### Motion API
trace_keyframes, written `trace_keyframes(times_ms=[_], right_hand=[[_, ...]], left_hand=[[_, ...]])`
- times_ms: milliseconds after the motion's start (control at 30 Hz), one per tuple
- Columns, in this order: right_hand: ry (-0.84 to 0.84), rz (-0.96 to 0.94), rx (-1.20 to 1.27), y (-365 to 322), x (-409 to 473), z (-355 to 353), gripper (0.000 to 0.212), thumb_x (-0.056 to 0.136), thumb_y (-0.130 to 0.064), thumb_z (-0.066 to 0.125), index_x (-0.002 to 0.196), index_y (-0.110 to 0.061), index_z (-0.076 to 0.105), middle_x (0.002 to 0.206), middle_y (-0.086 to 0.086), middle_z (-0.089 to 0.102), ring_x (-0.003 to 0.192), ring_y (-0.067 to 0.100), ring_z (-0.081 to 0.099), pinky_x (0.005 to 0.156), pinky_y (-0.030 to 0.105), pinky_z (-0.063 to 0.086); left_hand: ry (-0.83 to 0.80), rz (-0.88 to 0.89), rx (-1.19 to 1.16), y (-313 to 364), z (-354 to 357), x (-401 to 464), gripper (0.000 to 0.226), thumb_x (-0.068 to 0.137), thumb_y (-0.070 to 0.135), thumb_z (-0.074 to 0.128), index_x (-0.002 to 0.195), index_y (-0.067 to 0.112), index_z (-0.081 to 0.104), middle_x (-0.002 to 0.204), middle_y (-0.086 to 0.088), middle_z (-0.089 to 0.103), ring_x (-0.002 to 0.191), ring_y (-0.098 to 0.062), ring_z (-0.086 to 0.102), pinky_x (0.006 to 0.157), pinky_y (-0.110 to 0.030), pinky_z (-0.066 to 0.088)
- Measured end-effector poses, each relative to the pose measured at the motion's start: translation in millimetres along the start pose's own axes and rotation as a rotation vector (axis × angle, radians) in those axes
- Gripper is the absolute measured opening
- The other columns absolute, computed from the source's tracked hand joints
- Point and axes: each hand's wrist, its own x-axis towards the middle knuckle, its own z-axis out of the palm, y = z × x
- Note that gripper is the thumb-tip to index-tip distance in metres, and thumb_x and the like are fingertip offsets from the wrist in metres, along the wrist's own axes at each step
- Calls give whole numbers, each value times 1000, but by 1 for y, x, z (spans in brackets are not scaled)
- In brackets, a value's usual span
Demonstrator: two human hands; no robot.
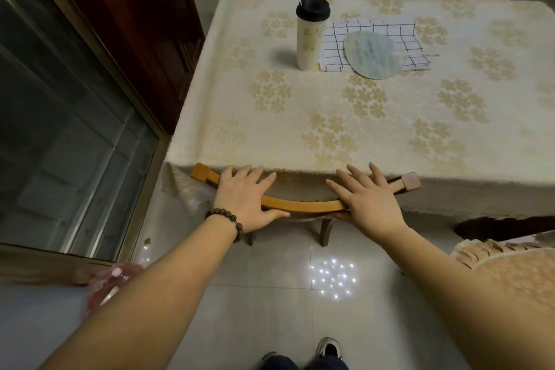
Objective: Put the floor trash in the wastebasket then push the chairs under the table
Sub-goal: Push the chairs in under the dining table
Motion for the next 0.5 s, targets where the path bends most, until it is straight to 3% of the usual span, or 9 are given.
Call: trace_keyframes(times_ms=[100, 200, 267, 333, 400, 500], right_hand=[[-58, -37, -14, 9, -3, -1, 63, 78, -53, 63, 133, -24, 52, 139, 9, 52, 131, 33, 43, 109, 63, 20], [-14, -41, 5, 11, -11, -11, 72, 86, -70, 32, 143, -28, 38, 151, 11, 33, 142, 32, 23, 111, 67, 11], [91, 52, 70, 9, -19, -19, 79, 84, -76, 24, 148, -29, 26, 157, 10, 17, 146, 31, 8, 111, 67, 3], [147, 168, 95, 7, -22, -19, 81, 84, -77, 25, 149, -29, 17, 159, 9, 7, 146, 29, -1, 111, 66, -3], [111, 259, 102, 6, -17, -13, 82, 83, -78, 20, 150, -31, 13, 160, 7, 1, 146, 28, -6, 111, 65, -3], [45, 342, 75, 5, -8, -2, 81, 82, -80, 11, 149, -35, 13, 159, 7, 0, 146, 30, -4, 112, 64, -1]], left_hand=[[0, -14, -9, 12, 1, -4, 98, 69, 90, 18, 149, 33, 21, 156, 1, 27, 144, -24, 20, 115, -52, 12], [39, -8, -7, 16, -2, -11, 101, 69, 91, 18, 150, 32, 15, 159, -2, 19, 147, -23, 9, 115, -57, 5], [177, -56, -72, 14, -3, -18, 100, 69, 90, 16, 151, 32, 12, 161, -4, 9, 148, -24, -3, 114, -61, -2], [310, -221, -181, 9, -3, -23, 102, 72, 88, 19, 152, 26, 10, 160, -9, 2, 147, -27, -8, 114, -59, -8], [286, -367, -222, 7, -1, -23, 109, 71, 88, 17, 153, 18, 4, 160, -15, -3, 146, -31, -13, 115, -58, -8], [208, -418, -169, 11, 4, -14, 115, 69, 90, 8, 152, 11, 4, 159, -16, -3, 146, -33, -12, 115, -59, -7]])
